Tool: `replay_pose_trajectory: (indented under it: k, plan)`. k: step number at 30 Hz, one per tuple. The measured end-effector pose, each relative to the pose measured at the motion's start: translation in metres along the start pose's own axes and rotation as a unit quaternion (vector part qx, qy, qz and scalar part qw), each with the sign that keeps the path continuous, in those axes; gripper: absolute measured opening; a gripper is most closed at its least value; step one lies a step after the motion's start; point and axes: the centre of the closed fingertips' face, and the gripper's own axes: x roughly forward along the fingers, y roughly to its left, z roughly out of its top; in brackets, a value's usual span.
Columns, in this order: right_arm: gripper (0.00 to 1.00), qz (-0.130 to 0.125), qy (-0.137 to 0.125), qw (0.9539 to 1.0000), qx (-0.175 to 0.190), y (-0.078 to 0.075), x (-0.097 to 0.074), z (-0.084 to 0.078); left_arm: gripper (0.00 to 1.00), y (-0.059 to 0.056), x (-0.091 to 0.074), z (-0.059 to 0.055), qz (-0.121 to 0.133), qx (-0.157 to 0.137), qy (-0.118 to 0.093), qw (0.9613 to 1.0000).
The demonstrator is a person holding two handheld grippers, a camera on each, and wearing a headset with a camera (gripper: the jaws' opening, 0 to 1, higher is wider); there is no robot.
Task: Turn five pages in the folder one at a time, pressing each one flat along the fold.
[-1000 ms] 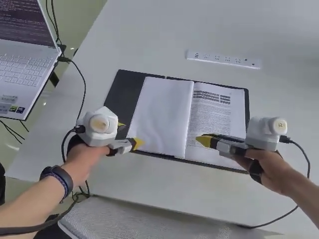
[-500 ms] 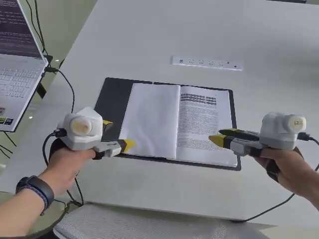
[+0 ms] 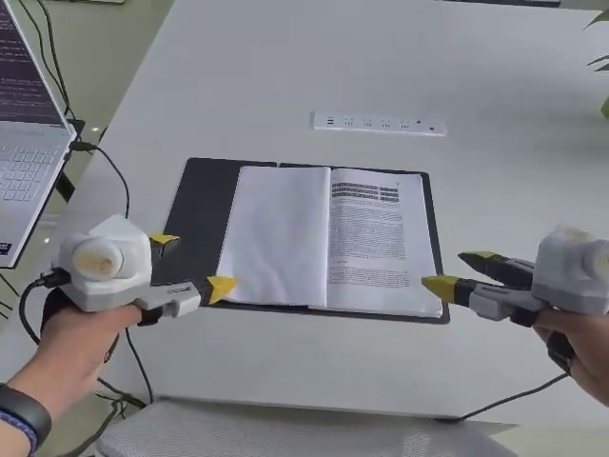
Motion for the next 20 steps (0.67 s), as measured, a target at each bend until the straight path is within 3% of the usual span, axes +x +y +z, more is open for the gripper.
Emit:
replay_pose_trajectory:
  k: [5,9,13,20]
  plan:
    - [0.63,-0.016,0.022,0.9996,-0.002,-0.001,-0.006,-0.018,0.70,-0.005,-0.007,-0.005,0.002,-0.012,-0.002,0.9999]
    - [0.66,-0.023,0.023,0.9995,0.006,0.001,-0.009,-0.027,0.72,-0.011,-0.011,-0.014,0.001,-0.020,0.002,0.9998]
    - [0.66,-0.026,0.020,0.9994,0.013,0.004,-0.010,-0.029,0.73,-0.012,-0.013,-0.021,0.005,-0.030,0.007,0.9995]
    - [0.66,-0.034,0.004,0.9991,0.024,0.000,-0.012,-0.026,0.73,-0.013,-0.015,-0.019,0.009,-0.037,0.004,0.9993]
